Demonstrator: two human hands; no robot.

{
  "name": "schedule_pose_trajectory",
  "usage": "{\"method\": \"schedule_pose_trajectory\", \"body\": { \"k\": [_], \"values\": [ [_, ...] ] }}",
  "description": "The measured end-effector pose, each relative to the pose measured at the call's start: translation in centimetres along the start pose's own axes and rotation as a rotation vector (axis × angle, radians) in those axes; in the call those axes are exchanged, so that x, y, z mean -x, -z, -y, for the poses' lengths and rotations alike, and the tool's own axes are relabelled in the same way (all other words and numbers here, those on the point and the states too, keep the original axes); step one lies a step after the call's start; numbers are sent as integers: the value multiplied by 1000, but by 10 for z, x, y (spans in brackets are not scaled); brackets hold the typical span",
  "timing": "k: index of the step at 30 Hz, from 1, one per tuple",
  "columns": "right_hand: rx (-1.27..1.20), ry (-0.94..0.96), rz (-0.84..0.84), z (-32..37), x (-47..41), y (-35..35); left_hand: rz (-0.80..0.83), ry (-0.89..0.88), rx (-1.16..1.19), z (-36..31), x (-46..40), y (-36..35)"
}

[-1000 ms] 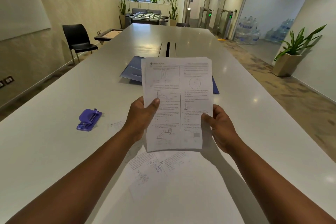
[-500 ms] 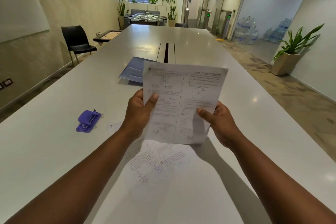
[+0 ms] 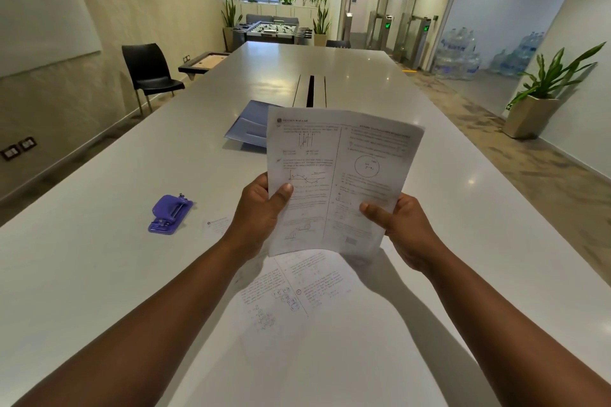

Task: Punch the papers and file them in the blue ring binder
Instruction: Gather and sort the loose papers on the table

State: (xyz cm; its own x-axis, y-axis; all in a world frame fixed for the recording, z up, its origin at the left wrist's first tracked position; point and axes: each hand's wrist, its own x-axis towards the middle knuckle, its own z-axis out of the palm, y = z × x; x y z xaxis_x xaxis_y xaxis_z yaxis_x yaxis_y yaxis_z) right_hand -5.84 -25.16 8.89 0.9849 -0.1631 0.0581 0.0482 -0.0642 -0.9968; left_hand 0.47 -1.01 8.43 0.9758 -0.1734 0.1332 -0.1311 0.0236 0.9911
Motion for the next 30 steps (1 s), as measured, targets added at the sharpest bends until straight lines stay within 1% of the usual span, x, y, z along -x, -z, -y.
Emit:
{"method": "schedule_pose_trajectory", "body": {
  "k": [3,6,9,12,14,18,20,21,24,26,28,30],
  "values": [
    [-19,11,-21,2,0,-3,-22,-14,22,-1,0,1],
    [-10,9,-63,0,1,-7,-37,9,31,3,2,1],
    [65,12,-132,0,1,-9,-34,13,31,6,3,2],
    [156,-11,-180,3,-4,-8,-6,68,8,7,1,5],
    [196,-47,-186,3,-7,-7,-19,116,-18,10,1,11],
    [321,-127,-127,-4,-12,-9,-133,212,-125,25,1,31],
    [410,-163,-90,-12,-15,-13,-195,241,-249,38,0,44],
    [438,-182,-78,-15,-17,-16,-205,250,-363,45,0,53],
    [487,-234,-49,-24,-20,-24,-163,296,-744,63,-1,78],
    [506,-252,-21,-29,-21,-31,-153,364,-922,69,0,90],
    [506,-273,-6,-33,-21,-37,-149,388,-1016,68,1,97],
    [506,-291,11,-38,-22,-43,-136,377,-1045,67,0,102]
  ]
}}
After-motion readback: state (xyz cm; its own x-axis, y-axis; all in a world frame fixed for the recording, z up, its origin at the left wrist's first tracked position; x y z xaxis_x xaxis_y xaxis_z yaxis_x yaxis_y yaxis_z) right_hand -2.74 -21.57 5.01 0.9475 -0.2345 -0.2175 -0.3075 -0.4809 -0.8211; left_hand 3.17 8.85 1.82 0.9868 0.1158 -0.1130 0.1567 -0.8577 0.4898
